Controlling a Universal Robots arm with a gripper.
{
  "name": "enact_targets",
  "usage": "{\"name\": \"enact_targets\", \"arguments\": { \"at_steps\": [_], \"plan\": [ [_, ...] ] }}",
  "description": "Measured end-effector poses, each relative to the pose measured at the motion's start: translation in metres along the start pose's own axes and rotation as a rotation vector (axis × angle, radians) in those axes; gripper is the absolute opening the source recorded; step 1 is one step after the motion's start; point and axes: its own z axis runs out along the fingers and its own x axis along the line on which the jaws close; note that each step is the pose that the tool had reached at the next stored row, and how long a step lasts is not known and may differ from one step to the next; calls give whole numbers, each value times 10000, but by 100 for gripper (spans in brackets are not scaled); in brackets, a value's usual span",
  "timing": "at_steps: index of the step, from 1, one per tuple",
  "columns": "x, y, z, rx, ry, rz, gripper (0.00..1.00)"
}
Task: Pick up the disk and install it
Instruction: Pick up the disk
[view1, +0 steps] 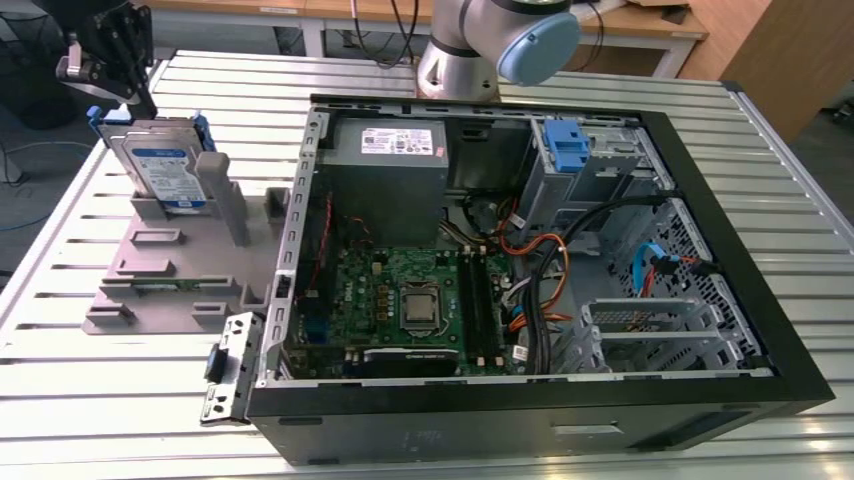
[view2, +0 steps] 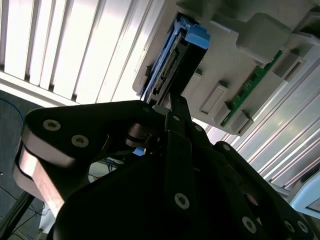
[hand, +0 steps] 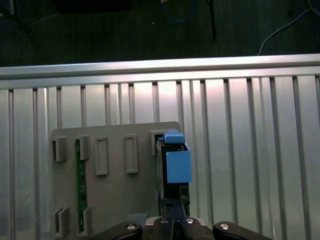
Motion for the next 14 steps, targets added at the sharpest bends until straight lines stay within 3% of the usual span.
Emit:
{"name": "enact_targets", "arguments": {
  "at_steps": [8,10,14],
  "plan": [
    [-1,1,-22,4,-2,0,11],
    [-2,3,-81,-1,0,0,11],
    [-2,2,-68,2,-1,0,11]
  ]
}}
